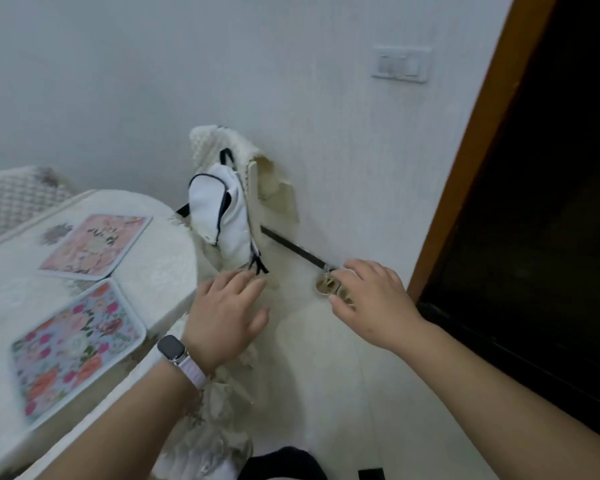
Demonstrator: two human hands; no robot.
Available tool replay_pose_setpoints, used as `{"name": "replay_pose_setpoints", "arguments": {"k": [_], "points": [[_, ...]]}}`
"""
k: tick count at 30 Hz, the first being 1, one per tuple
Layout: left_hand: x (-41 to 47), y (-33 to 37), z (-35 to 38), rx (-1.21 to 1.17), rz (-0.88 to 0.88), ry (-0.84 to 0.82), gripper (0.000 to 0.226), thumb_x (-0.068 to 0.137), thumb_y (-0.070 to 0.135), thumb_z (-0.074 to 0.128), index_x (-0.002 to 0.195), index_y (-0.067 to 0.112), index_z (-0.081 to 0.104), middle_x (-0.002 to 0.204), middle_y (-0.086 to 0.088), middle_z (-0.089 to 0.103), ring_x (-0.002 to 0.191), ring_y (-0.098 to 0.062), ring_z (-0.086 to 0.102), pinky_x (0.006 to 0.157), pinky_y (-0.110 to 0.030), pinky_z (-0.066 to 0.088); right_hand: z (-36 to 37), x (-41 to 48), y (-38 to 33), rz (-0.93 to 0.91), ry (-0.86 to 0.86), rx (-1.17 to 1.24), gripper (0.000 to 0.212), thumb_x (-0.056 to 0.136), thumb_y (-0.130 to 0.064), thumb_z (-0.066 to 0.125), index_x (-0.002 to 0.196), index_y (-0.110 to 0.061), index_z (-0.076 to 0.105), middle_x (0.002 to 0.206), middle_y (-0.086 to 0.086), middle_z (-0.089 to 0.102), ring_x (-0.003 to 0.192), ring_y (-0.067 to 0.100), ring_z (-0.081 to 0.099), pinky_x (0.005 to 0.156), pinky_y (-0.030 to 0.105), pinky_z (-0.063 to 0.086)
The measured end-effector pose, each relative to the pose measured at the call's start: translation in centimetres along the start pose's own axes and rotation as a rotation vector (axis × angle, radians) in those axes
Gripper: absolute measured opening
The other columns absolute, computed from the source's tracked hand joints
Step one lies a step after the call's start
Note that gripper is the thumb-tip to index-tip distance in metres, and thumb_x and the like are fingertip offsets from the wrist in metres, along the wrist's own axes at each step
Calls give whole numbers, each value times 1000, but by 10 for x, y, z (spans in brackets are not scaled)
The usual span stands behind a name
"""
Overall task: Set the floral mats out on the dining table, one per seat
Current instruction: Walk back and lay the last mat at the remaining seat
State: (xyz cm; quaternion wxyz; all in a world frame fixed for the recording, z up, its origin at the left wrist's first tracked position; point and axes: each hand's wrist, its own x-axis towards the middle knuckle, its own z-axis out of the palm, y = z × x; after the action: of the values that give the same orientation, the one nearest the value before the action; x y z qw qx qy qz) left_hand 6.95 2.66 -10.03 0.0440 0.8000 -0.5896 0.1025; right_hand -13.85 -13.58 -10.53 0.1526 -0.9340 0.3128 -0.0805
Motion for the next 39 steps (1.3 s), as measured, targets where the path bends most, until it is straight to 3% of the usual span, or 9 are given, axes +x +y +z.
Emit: {"name": "replay_pose_setpoints", "arguments": {"k": [2, 10, 19, 24, 30, 33, 39], "points": [[8, -18, 3, 2, -68, -7, 45, 84, 47, 49, 120, 25, 63, 124, 1, 64, 115, -28, 56, 90, -43, 45, 4, 32, -4, -55, -4, 4, 60, 85, -55, 31, 130, -25, 54, 140, -1, 48, 128, 23, 43, 107, 40, 29], [61, -87, 57, -41, -214, -60, 44, 86, 49, 46, 121, 27, 61, 125, 2, 63, 116, -28, 56, 92, -44, 44, 37, 144, -17, -166, -114, -13, 53, 89, -52, 38, 130, -23, 55, 139, 1, 49, 127, 24, 44, 107, 42, 31], [192, -179, 115, -139, -198, -24, 43, 86, 46, 46, 117, 23, 64, 119, 2, 65, 111, -26, 58, 89, -41, 47, 34, 307, -15, -139, -107, -149, 54, 88, -52, 40, 129, -22, 57, 136, 2, 54, 125, 25, 48, 104, 41, 34], [214, -242, 118, -126, -276, -25, 42, 84, 46, 47, 116, 23, 64, 118, 1, 66, 109, -26, 59, 87, -40, 47, 51, 387, -52, -239, -140, -154, 52, 91, -54, 39, 133, -25, 52, 141, 1, 48, 128, 23, 44, 106, 42, 33], [201, -314, 120, -79, -520, -66, 45, 85, 48, 46, 119, 24, 64, 122, 0, 66, 113, -27, 59, 88, -42, 47, 76, 471, -106, -421, -152, -125, 47, 90, -49, 49, 128, -25, 57, 136, 1, 53, 124, 25, 48, 101, 43, 37], [183, -337, 126, -60, -641, -116, 50, 85, 51, 42, 122, 25, 63, 125, 0, 65, 114, -28, 58, 90, -45, 47, 96, 503, -128, -513, -215, -95, 46, 91, -48, 48, 131, -26, 56, 140, 0, 50, 128, 23, 45, 103, 43, 35], [180, -380, 128, 41, -851, -168, 52, 85, 51, 40, 120, 21, 64, 121, -3, 67, 112, -31, 60, 88, -50, 49, 137, 590, -173, -712, -298, -42, 53, 86, -50, 41, 125, -21, 61, 133, 5, 56, 118, 29, 53, 96, 46, 41]]}}
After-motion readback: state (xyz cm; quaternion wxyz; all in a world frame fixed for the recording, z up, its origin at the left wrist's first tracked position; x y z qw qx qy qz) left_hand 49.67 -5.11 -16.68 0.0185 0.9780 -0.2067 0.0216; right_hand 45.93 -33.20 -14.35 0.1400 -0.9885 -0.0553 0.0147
